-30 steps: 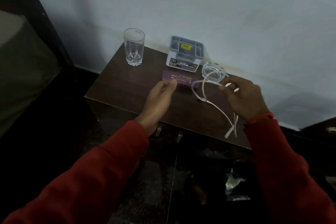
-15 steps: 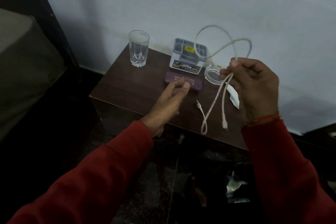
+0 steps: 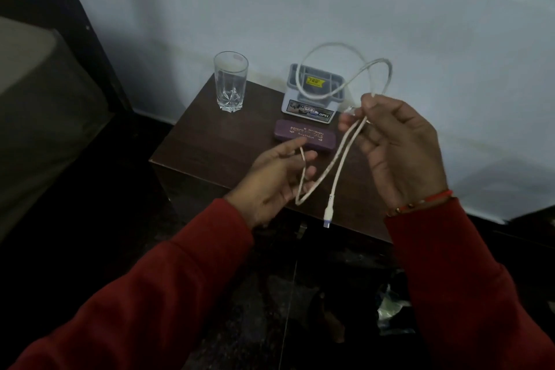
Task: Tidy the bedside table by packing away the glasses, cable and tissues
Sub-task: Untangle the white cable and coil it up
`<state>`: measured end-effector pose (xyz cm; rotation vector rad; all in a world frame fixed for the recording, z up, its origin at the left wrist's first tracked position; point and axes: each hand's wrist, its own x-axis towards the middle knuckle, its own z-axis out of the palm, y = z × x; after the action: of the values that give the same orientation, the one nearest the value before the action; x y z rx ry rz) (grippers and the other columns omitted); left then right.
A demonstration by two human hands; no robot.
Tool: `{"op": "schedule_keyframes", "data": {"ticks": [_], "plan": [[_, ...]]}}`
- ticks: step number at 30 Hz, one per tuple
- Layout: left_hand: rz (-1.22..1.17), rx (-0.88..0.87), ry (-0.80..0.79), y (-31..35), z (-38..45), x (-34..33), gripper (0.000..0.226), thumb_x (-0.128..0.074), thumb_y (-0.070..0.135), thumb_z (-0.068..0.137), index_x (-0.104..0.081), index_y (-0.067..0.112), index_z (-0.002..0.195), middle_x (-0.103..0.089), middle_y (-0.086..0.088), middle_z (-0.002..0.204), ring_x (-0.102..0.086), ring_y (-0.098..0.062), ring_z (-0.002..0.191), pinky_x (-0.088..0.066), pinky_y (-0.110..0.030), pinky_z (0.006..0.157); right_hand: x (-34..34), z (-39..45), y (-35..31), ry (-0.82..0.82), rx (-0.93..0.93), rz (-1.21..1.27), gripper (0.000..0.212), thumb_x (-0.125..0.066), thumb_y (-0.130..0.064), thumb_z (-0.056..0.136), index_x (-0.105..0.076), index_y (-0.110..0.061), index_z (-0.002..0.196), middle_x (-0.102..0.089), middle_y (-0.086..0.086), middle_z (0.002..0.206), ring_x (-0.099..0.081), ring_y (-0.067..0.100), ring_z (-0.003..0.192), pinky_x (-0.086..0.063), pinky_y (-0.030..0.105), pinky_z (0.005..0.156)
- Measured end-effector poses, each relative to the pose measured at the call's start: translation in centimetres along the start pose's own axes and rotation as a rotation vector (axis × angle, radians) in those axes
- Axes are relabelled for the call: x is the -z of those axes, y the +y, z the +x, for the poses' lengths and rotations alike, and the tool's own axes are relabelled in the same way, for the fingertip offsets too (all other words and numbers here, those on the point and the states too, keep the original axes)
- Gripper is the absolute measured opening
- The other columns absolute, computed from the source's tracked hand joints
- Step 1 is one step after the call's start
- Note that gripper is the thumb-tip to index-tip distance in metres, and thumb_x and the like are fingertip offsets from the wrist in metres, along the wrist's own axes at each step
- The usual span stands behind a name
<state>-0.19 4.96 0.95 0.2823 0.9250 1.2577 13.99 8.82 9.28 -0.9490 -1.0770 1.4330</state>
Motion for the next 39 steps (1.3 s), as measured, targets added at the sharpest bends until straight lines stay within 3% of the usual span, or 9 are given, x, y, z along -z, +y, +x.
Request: {"op": "schedule_keyframes", "data": {"ticks": [8,14,19,21,23,28,32,36,39], "plan": [[0.542,-0.279,-0.037,0.7,0.0,0.6,0.032,-0.048,-0.001,0.093,-0.072,0.01,0.111,-0.077,-0.006,0.09,-0.057,-0.018,0.059,-0.046,-0.024,0.051,2.3,0.9,-2.5,0.051,0.408,-0.809,0.002,-0.073,-0.026,0.087,-0.073,-0.024,0.086,-0.073,-0.006,0.081,-0.065,0.007,0.075,-0.052,0.031,0.08],[1.264,-0.6,-0.075,0.1,-0.3,3.0,0.022,-0.072,0.049,0.081,-0.076,0.032,0.093,-0.069,0.014,0.075,-0.058,0.003,0.065,-0.052,-0.026,0.068,4.4,-0.5,-8.8,0.37,0.603,-0.529,0.009,-0.068,-0.032,0.084,-0.064,-0.028,0.078,-0.065,-0.011,0.059,-0.065,0.007,0.062,-0.049,0.025,0.07],[1.18,-0.767,0.07,1.9,-1.2,3.5,0.014,-0.072,0.04,0.087,-0.077,0.027,0.084,-0.058,0.003,0.089,-0.056,-0.004,0.077,-0.044,-0.012,0.071,7.6,-2.2,-8.2,0.447,0.47,-0.626,0.015,-0.069,-0.027,0.084,-0.067,-0.013,0.089,-0.066,-0.013,0.051,-0.059,0.006,0.053,-0.046,0.025,0.065],[1.057,-0.742,0.023,2.7,-2.2,3.3,0.018,-0.065,0.034,0.095,-0.074,0.024,0.083,-0.066,-0.002,0.085,-0.062,-0.012,0.077,-0.049,-0.027,0.074,8.4,-3.1,-7.2,0.425,0.4,-0.712,0.014,-0.071,-0.023,0.086,-0.067,-0.013,0.094,-0.068,-0.014,0.052,-0.063,0.002,0.054,-0.049,0.021,0.067],[0.869,-0.696,-0.059,3.2,-3.8,2.6,0.026,-0.055,0.03,0.102,-0.069,0.019,0.083,-0.062,0.0,0.066,-0.061,-0.018,0.059,-0.048,-0.034,0.061,8.9,-4.1,-6.4,0.362,0.313,-0.785,0.016,-0.072,-0.02,0.088,-0.066,-0.012,0.101,-0.07,-0.011,0.059,-0.068,0.003,0.062,-0.054,0.023,0.071],[0.508,-0.596,-0.103,4.1,-9.1,-0.5,0.029,-0.048,0.033,0.105,-0.067,0.024,0.085,-0.032,0.01,0.056,-0.024,-0.005,0.041,-0.023,-0.016,0.038,8.1,-7.1,-5.6,0.194,0.212,-0.952,0.018,-0.071,-0.02,0.089,-0.071,-0.012,0.105,-0.078,0.006,0.082,-0.071,0.012,0.084,-0.053,0.031,0.084],[0.434,-0.494,-0.208,5.6,-13.8,-4.0,0.022,-0.049,0.031,0.104,-0.064,0.018,0.095,-0.029,0.007,0.056,-0.021,-0.004,0.04,-0.016,-0.016,0.038,5.4,-9.6,-7.0,0.143,0.133,-0.641,0.02,-0.069,-0.006,0.089,-0.067,-0.004,0.109,-0.074,0.014,0.086,-0.069,-0.001,0.066,-0.051,0.019,0.072],[0.5,-0.436,-0.335,7.3,-18.4,-7.4,0.025,-0.046,0.028,0.106,-0.065,0.013,0.11,-0.032,0.006,0.058,-0.021,-0.005,0.043,-0.017,-0.02,0.039,4.0,-11.6,-8.8,0.242,0.152,-1.28,0.028,-0.063,-0.038,0.089,-0.055,-0.032,0.115,-0.07,-0.003,0.108,-0.051,0.026,0.117,-0.036,0.043,0.1],[0.668,-0.498,-0.343,8.8,-21.5,-9.8,0.03,-0.044,0.032,0.106,-0.068,0.013,0.108,-0.031,0.005,0.059,-0.019,-0.007,0.046,-0.014,-0.023,0.041,2.9,-13.1,-11.5,0.204,0.404,-1.317,0.041,-0.065,-0.046,0.087,-0.056,-0.035,0.125,-0.056,-0.004,0.132,-0.037,0.028,0.132,-0.029,0.046,0.109]]}}
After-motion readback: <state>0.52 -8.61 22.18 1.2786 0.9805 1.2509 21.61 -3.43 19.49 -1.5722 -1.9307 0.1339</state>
